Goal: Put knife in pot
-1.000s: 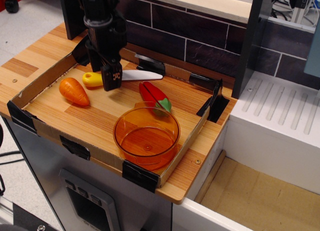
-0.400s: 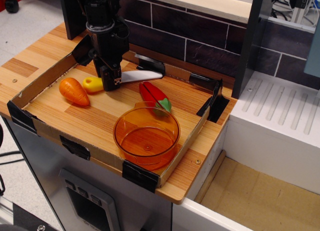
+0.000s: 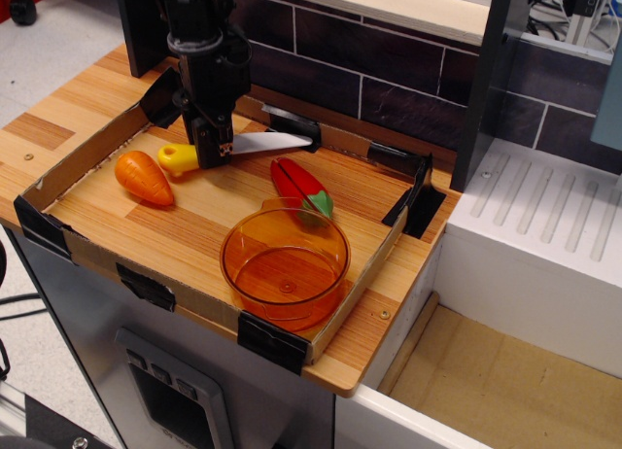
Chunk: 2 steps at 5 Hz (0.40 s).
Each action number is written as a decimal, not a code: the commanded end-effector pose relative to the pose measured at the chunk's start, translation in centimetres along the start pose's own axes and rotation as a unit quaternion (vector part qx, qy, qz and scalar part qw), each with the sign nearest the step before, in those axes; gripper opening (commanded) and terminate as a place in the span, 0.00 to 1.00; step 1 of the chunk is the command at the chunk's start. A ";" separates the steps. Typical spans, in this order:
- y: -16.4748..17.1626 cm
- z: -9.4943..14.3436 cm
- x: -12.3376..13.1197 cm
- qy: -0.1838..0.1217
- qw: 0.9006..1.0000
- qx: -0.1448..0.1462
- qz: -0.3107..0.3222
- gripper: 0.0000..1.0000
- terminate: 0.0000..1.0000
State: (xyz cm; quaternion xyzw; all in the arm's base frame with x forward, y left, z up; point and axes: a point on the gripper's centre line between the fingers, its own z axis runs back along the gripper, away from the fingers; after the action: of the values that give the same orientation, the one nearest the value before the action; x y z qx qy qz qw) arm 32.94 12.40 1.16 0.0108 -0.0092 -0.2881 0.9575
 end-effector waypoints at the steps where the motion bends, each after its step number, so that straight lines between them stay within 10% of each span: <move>1: 2.8 5.1 1.1 -0.043 0.998 0.032 0.026 0.00 0.00; 2: 3.3 6.9 0.8 -0.031 0.999 0.025 0.030 0.00 0.00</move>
State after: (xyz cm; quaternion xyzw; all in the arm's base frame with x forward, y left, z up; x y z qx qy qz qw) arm 34.26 13.33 4.72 -0.0110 -0.0037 -0.2724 0.9621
